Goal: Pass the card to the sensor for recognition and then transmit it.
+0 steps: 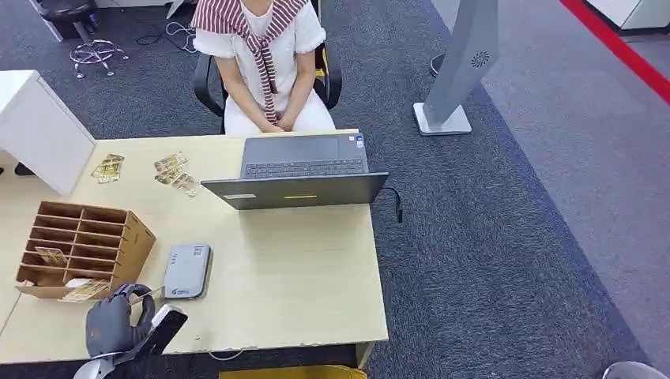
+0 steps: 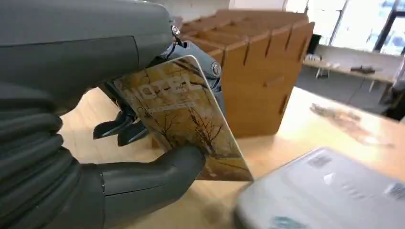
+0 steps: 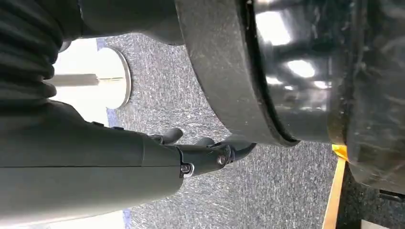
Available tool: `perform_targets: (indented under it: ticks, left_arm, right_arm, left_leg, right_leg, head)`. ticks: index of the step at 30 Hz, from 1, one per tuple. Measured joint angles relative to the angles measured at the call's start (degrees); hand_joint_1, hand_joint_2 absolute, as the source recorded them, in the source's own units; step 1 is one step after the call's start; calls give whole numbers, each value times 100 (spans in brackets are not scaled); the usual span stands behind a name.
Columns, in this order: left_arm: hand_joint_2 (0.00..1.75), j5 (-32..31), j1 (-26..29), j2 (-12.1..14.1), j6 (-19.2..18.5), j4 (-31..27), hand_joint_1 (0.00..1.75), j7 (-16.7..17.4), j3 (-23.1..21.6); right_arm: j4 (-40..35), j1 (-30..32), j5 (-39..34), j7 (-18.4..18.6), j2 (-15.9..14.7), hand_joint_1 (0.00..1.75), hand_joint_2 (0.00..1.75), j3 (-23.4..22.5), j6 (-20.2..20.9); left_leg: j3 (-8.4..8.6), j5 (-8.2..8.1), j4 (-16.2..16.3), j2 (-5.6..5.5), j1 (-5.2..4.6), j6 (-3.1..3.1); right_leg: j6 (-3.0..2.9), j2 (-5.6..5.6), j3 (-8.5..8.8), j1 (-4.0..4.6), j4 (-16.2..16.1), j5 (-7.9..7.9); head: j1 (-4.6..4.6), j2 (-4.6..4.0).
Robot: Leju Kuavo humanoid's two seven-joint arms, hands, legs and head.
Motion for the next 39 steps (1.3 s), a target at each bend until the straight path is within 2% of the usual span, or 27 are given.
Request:
perform_targets:
  ticks: [7, 18, 26, 31, 39]
  left_arm:
    - [175, -138, -154, 35, -136, 149, 175, 103, -232]
    - [175, -160, -212, 53, -125, 197, 175, 85, -374]
    - [175, -36, -263, -54, 206, 60, 175, -151, -564]
    - [175, 148, -251, -94, 522, -240, 175, -339, -606]
    - [175, 234, -224, -94, 708, -728, 175, -422, -665]
  right_arm:
    - [0, -2, 4, -9, 0, 0, 175, 0, 17]
    - [0, -4, 26, -35, 2, 0, 175, 0, 44]
    - [0, -10, 61, -72, 2, 0, 175, 2, 68]
    - [0, -13, 77, -83, 2, 0, 175, 2, 74]
    - [0, -17, 98, -92, 2, 0, 175, 9, 76]
  left_leg:
    - [0, -1, 0, 1, -2, 1]
    - [5, 1, 0, 1, -1, 0]
    - [4, 2, 1, 3, -2, 1]
    - [3, 1, 1, 2, -2, 3]
    - [1, 1, 1, 2, -1, 3]
  right_leg:
    - [1, 0, 3, -2, 0, 0]
    - [0, 0, 3, -1, 0, 0]
    - [1, 2, 4, -1, 0, 2]
    - [1, 2, 3, -1, 0, 2]
    - [1, 2, 3, -1, 0, 1]
  head:
    - [0, 0]
    - [0, 0]
    - [2, 0]
    - [0, -2]
    - [0, 0]
